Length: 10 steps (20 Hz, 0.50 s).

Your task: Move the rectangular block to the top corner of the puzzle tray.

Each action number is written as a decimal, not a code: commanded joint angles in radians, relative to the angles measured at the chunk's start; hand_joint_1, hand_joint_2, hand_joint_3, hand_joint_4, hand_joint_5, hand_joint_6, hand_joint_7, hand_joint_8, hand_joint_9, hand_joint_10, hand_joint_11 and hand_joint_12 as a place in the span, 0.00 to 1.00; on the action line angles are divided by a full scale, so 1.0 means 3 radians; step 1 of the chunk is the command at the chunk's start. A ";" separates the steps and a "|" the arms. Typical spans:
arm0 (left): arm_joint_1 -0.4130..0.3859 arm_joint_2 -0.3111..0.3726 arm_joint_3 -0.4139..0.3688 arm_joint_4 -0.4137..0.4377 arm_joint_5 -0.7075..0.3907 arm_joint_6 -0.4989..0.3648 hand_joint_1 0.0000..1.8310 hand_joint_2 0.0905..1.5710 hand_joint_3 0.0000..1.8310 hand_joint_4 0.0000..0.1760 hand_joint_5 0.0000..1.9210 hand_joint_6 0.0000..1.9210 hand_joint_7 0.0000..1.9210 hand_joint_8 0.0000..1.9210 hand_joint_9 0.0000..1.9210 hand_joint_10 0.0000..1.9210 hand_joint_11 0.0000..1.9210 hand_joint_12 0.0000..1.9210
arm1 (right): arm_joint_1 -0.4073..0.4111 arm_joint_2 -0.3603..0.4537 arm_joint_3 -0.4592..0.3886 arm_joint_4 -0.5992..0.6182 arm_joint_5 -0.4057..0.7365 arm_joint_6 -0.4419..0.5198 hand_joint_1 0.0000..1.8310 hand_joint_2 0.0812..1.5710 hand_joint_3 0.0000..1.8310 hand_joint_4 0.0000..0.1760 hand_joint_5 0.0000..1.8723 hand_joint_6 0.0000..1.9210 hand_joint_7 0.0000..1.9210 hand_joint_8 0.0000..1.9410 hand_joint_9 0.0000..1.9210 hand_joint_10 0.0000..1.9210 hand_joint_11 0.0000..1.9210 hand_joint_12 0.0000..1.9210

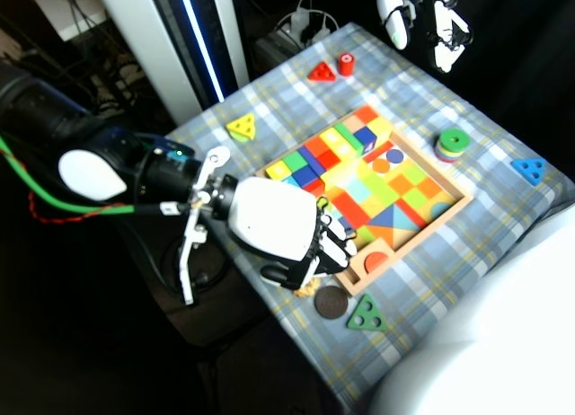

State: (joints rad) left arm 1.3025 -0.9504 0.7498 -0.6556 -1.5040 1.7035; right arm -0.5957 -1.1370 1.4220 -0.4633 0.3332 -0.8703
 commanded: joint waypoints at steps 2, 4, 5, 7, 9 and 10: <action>-0.0014 0.0008 0.0003 0.0120 -0.0396 -0.0022 0.36 0.89 0.00 0.01 0.28 0.00 0.28 0.00 0.27 0.00 0.00 0.65 | 0.0034 0.0098 -0.0061 0.0110 0.0392 -0.0029 0.77 0.77 0.00 0.31 0.31 0.01 0.57 1.00 0.66 1.00 0.73 1.00; -0.0013 0.0008 0.0003 0.0118 -0.0396 -0.0022 0.36 0.89 0.00 0.02 0.28 0.00 0.28 0.00 0.27 0.00 0.00 0.66 | 0.0046 0.0165 -0.0123 0.0156 0.0467 -0.0029 0.77 0.77 0.00 0.39 0.30 0.00 0.56 1.00 0.66 1.00 0.73 1.00; -0.0013 0.0007 0.0003 0.0118 -0.0396 -0.0022 0.35 0.89 0.00 0.00 0.28 0.00 0.28 0.00 0.27 0.00 0.00 0.66 | 0.0049 0.0204 -0.0161 0.0188 0.0513 -0.0029 0.77 0.77 0.00 0.35 0.30 0.00 0.57 1.00 0.67 1.00 0.73 1.00; -0.0013 0.0007 0.0003 0.0117 -0.0396 -0.0022 0.36 0.89 0.00 0.00 0.28 0.00 0.27 0.00 0.26 0.00 0.00 0.65 | 0.0050 0.0313 -0.0292 0.0224 0.0606 -0.0029 0.78 0.78 0.00 0.23 0.29 0.00 0.59 1.00 0.69 1.00 0.76 1.00; -0.0013 0.0007 0.0003 0.0117 -0.0395 -0.0022 0.37 0.89 0.00 0.00 0.29 0.00 0.28 0.00 0.27 0.00 0.00 0.66 | 0.0049 0.0461 -0.0468 0.0253 0.0719 -0.0029 0.78 0.78 0.00 0.37 0.30 0.00 0.57 1.00 0.67 1.00 0.73 1.00; -0.0013 0.0008 0.0003 0.0117 -0.0397 -0.0022 0.38 0.89 0.00 0.00 0.29 0.00 0.28 0.00 0.26 0.00 0.00 0.65 | 0.0010 0.0529 -0.0539 0.0326 0.0809 -0.0029 0.78 0.77 0.00 0.40 0.30 0.00 0.57 1.00 0.68 1.00 0.73 1.00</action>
State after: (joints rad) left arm 1.3025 -0.9504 0.7498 -0.6582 -1.5040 1.7035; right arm -0.6041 -0.9825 1.2537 -0.3920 0.4591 -0.8711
